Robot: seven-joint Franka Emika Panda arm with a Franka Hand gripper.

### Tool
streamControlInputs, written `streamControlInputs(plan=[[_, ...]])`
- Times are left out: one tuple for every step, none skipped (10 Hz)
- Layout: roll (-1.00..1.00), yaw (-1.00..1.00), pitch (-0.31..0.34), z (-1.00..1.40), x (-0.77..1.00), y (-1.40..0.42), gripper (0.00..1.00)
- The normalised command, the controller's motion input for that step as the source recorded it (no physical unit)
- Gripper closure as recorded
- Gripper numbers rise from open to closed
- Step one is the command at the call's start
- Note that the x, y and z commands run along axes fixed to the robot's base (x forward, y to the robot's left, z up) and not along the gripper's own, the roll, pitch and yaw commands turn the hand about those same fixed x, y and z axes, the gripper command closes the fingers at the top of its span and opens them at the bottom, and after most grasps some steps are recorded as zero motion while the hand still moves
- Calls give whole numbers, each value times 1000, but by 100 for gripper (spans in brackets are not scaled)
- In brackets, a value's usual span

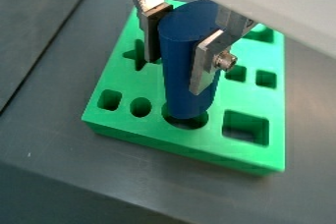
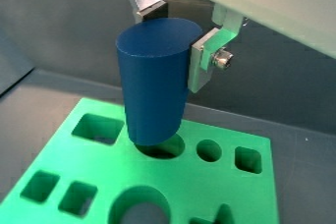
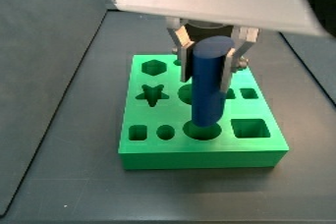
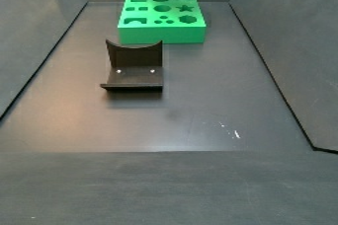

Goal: Insert the oval object.

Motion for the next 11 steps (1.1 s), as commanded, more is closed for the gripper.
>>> streamControlInputs(plan=[[14,-1000,0,-60,0,0,100],[21,-1000,0,-63,0,0,100],[41,-1000,0,-71,0,0,100],[60,-1000,0,-83,0,0,100],[99,-1000,10,-120,-34,0,100],[151,-1000,26,-114,-74,0,100],[203,-934,61,-143,-86,0,100],[224,-877,103,-206,-74,0,100],[249,-820,144,-263,-54,0,100],[244,-817,153,-254,-69,0,100],[253,-783,156,-260,-31,0,100]])
